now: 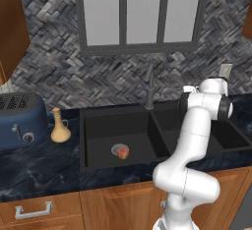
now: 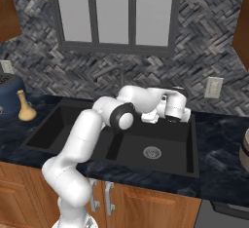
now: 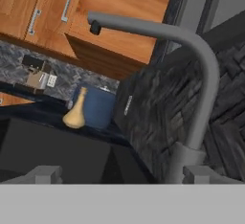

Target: Turn on the sink faucet. Then move the onion from the counter to the sink. Turn off the sink. Move the vegetable from the sink to the pot next to the stove. Finally move the pot to the rear left burner.

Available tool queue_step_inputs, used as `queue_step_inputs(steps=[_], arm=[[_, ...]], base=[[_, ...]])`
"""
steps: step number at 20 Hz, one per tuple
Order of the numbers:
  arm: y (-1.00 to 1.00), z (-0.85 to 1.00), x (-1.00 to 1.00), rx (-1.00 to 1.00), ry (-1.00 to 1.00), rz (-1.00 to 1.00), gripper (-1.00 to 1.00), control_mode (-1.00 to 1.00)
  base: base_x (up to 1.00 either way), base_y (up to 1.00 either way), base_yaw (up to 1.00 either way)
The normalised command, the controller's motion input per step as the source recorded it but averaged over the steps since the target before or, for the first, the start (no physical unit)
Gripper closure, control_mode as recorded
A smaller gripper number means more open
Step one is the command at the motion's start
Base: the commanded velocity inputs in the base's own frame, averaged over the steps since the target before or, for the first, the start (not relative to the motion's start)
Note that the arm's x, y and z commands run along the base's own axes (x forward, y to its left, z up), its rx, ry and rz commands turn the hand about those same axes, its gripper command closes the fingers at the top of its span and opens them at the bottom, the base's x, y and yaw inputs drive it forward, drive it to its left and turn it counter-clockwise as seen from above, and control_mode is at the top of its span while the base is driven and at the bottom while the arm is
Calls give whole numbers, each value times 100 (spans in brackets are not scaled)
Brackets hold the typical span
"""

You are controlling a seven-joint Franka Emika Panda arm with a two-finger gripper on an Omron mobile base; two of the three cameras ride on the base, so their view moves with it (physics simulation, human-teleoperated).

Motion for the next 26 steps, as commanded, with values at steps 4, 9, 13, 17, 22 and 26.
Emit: queue_step_inputs(steps=[4, 9, 13, 17, 22, 26], arm=[[22, 35, -66, -1, -15, 0, -100, -100], [18, 38, -53, -2, -11, 0, -100, -100], [17, 38, -54, -4, -13, 0, -100, -100], [23, 32, -59, -7, -14, 0, -100, -100], [35, 26, -66, -13, -15, 0, -100, -100], [42, 27, -66, -15, -13, 0, -100, -100]], base=[[0, 0, 0], [0, 0, 0], [0, 0, 0], [0, 0, 0], [0, 0, 0], [0, 0, 0]])
